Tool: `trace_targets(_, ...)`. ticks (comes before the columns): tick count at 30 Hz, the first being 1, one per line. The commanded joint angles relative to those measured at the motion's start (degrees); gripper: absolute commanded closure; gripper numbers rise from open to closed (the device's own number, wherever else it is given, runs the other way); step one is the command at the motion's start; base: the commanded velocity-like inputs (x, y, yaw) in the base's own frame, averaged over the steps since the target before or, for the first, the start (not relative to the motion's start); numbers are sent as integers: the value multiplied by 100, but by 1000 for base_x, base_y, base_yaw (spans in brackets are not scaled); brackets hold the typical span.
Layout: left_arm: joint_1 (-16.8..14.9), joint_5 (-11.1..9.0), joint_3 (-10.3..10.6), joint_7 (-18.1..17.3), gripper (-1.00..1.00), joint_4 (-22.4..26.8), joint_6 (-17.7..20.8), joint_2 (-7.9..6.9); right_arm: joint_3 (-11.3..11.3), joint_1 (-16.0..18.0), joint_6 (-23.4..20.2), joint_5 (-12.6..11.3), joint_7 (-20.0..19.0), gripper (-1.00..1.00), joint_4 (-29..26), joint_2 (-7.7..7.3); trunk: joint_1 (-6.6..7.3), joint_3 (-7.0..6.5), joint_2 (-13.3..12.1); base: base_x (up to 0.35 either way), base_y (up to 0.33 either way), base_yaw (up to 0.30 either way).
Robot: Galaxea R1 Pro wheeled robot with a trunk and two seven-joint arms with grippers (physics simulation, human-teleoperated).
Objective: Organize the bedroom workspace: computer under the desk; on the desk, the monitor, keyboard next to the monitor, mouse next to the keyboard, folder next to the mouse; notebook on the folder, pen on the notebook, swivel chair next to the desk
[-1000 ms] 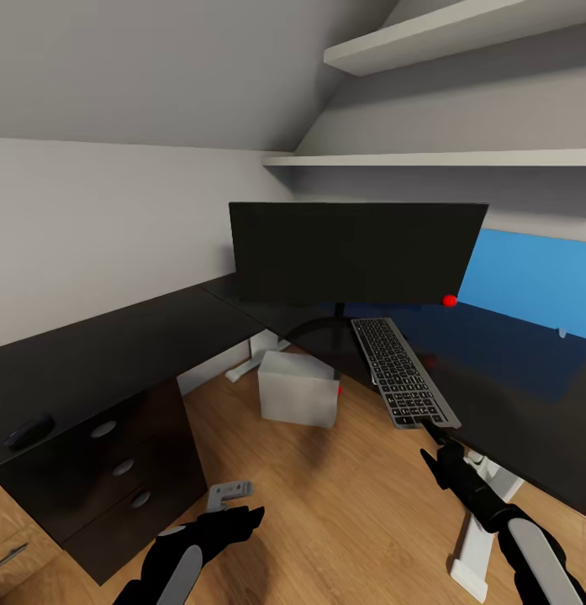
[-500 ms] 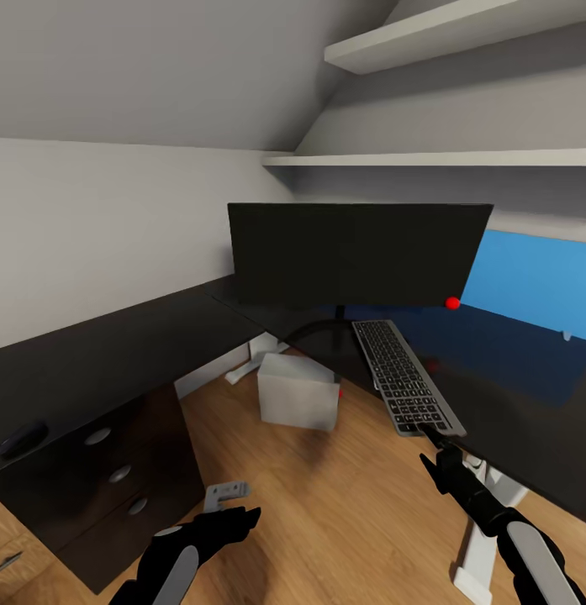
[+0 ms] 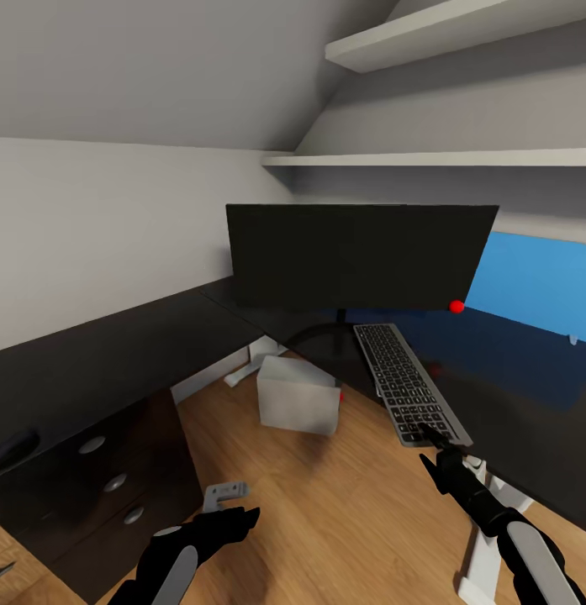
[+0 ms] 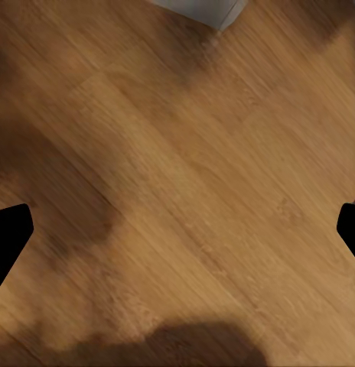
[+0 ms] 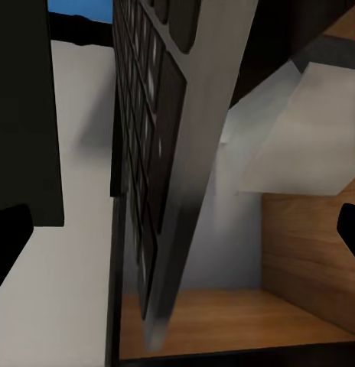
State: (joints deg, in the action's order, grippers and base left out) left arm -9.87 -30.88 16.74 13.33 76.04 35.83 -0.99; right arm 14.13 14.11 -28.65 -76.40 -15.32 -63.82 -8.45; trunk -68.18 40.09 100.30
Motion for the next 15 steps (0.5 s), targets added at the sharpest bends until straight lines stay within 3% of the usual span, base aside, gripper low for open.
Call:
trace_targets(1, -5, -59, 14, 56, -100, 7, 11, -6, 11, 4, -37, -24, -4, -100, 1, 1, 0, 5, 3, 50, 0, 0)
trace_targets(15, -3, -63, 6, 56, -100, 7, 21, -6, 18, 4, -44, -24, 2, -100, 1, -7, 0, 5, 3, 27, 0, 0)
